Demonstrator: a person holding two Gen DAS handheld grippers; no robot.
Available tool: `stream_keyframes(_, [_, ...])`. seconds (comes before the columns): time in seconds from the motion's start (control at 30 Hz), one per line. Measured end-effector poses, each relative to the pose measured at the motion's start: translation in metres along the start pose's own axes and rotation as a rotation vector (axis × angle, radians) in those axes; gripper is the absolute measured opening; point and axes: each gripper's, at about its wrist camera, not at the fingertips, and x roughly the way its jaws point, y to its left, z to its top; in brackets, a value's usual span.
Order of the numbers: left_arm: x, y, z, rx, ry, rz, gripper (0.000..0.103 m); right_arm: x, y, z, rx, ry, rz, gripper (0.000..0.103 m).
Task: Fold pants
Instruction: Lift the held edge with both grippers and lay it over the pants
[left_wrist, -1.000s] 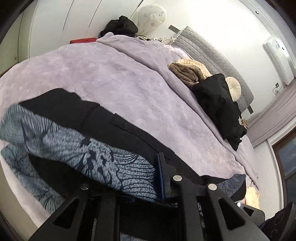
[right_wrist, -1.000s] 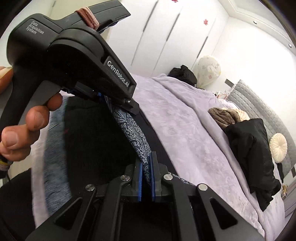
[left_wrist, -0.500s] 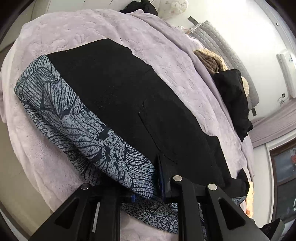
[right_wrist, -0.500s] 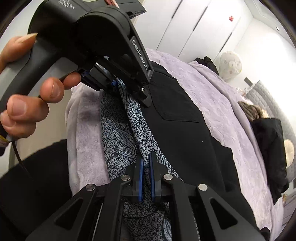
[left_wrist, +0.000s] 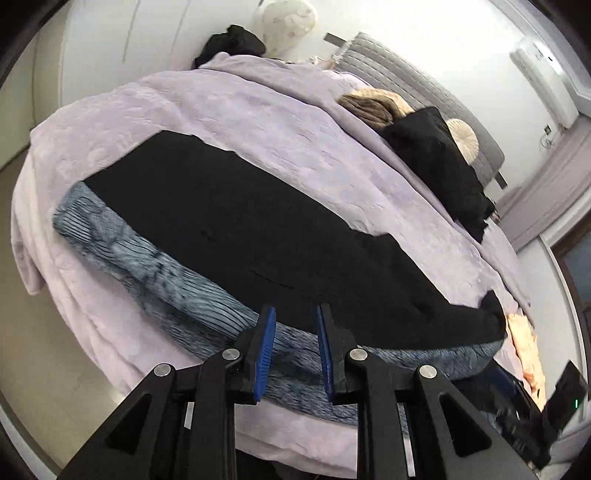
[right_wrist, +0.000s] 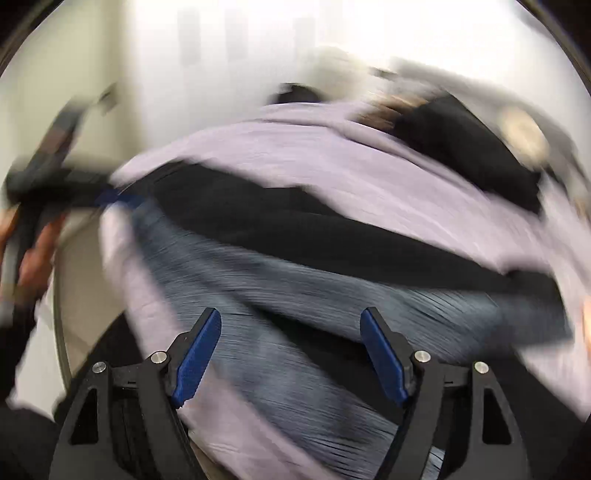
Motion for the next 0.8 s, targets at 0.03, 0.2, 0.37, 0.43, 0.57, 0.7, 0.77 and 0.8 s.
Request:
stream_keyframes(0.03, [0.004, -0.008, -0.006, 0.019, 0.014, -0.008, 0.023, -0.006, -0.037, 0.000, 0.129, -0.018, -0.020, 0.081])
stream_keyframes(0.2, [0.028, -0.045, -0.027, 0.084, 0.075, -0.012, 0.023, -0.045, -0.169, -0.009, 0.519, -0.182, -0.098, 0.081])
stream_keyframes(0.37, [0.046, -0.054, -0.039, 0.080, 0.104, 0.046, 0.023, -0.013, -0.248, 0.001, 0.754, -0.131, 0.035, 0.081])
stream_keyframes(0.43, [0.047, -0.058, -0.040, 0.098, 0.099, 0.070, 0.028, 0.003, -0.251, 0.005, 0.777, -0.094, 0.073, 0.082])
stream_keyframes(0.57, [0.049, -0.069, -0.043, 0.109, 0.101, 0.052, 0.060, 0.032, -0.236, 0.018, 0.747, -0.066, 0.144, 0.082])
stream_keyframes(0.7, [0.052, -0.083, -0.048, 0.177, 0.089, 0.120, 0.060, 0.055, -0.254, 0.027, 0.836, -0.100, 0.154, 0.032])
stream_keyframes(0.77, [0.050, -0.084, -0.047, 0.173, 0.089, 0.119, 0.060, 0.041, -0.259, 0.023, 0.873, -0.174, 0.193, 0.008])
stream_keyframes(0.8, [0.047, -0.082, -0.046, 0.160, 0.089, 0.109, 0.060, 0.025, -0.255, 0.022, 0.846, -0.226, 0.185, 0.008])
